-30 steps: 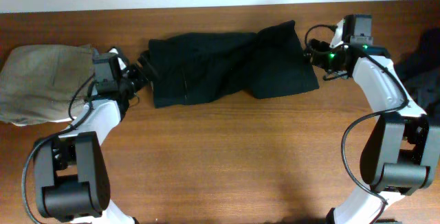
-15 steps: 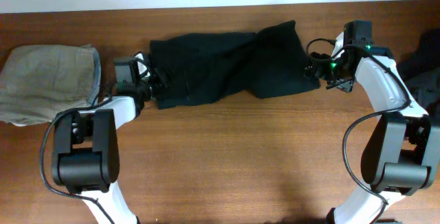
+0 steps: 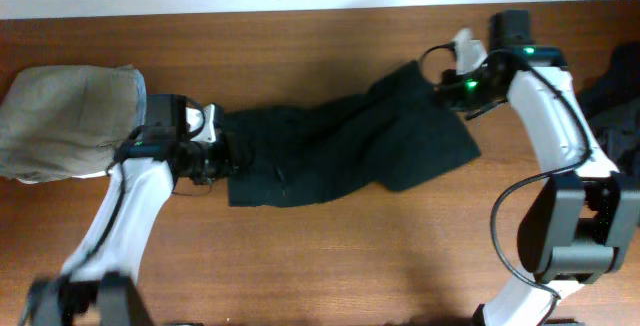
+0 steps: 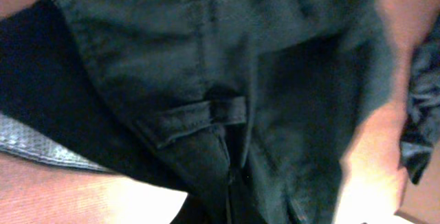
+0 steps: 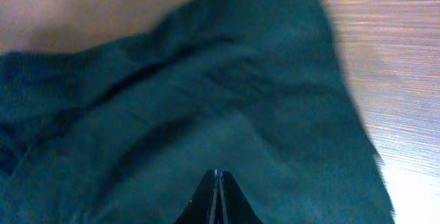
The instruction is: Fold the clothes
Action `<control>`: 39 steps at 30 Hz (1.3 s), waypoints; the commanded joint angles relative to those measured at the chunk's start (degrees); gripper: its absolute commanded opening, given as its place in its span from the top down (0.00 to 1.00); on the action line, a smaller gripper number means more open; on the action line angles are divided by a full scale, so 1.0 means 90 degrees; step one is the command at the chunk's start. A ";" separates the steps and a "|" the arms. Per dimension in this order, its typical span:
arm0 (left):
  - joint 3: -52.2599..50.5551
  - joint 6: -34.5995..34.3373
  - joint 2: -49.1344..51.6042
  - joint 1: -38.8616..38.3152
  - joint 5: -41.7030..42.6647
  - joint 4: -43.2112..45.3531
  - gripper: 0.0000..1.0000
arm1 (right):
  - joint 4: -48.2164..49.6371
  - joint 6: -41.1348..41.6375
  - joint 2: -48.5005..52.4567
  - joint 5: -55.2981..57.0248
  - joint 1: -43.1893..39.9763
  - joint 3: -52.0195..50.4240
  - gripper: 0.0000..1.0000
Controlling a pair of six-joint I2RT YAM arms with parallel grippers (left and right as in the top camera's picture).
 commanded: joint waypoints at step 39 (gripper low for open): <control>0.0945 -0.0903 -0.0600 -0.1940 -0.0503 0.1158 1.00 | 0.0289 0.0022 0.0522 0.1035 0.1188 -0.2188 0.95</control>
